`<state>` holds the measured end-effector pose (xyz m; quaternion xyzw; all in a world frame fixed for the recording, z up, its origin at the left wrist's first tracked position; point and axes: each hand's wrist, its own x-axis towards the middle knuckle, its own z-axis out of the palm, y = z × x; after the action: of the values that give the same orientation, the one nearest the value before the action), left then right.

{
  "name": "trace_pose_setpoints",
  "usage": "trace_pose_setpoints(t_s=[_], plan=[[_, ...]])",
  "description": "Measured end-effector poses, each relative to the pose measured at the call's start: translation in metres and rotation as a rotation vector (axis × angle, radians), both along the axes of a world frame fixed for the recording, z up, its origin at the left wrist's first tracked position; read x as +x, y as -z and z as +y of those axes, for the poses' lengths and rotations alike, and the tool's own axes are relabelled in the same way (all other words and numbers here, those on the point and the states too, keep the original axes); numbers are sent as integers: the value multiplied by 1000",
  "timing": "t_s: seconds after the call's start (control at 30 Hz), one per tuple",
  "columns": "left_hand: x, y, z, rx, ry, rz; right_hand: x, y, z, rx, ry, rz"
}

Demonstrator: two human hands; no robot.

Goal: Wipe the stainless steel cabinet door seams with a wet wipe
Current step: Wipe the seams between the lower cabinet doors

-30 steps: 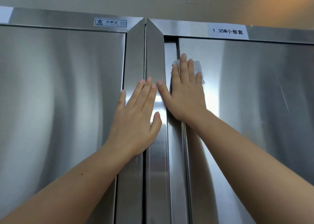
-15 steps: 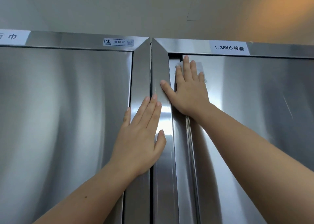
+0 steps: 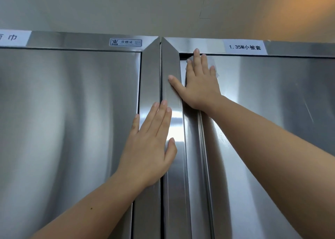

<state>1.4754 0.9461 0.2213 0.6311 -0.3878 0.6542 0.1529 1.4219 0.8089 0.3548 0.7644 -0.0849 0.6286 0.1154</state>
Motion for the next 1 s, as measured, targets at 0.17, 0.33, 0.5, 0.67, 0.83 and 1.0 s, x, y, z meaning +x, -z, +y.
trace_pose_setpoints(t_s=[0.17,0.33,0.5,0.67,0.83,1.0], plan=[[1,0,-1,1,-16,17,0,8,-4,-14,-10,-6],[1,6,0,1,-20,2,1,34,-2,-10,-21,-16],[-1,18,-1,-6,-23,-20,-1,69,-2,-13,-43,7],[0,33,-1,-2,-24,2,-3,105,0,7,-82,17],[0,44,-1,-10,-28,-16,-3,134,3,36,-114,19],[-1,53,-1,-17,-27,-13,-5,155,3,36,-137,19]])
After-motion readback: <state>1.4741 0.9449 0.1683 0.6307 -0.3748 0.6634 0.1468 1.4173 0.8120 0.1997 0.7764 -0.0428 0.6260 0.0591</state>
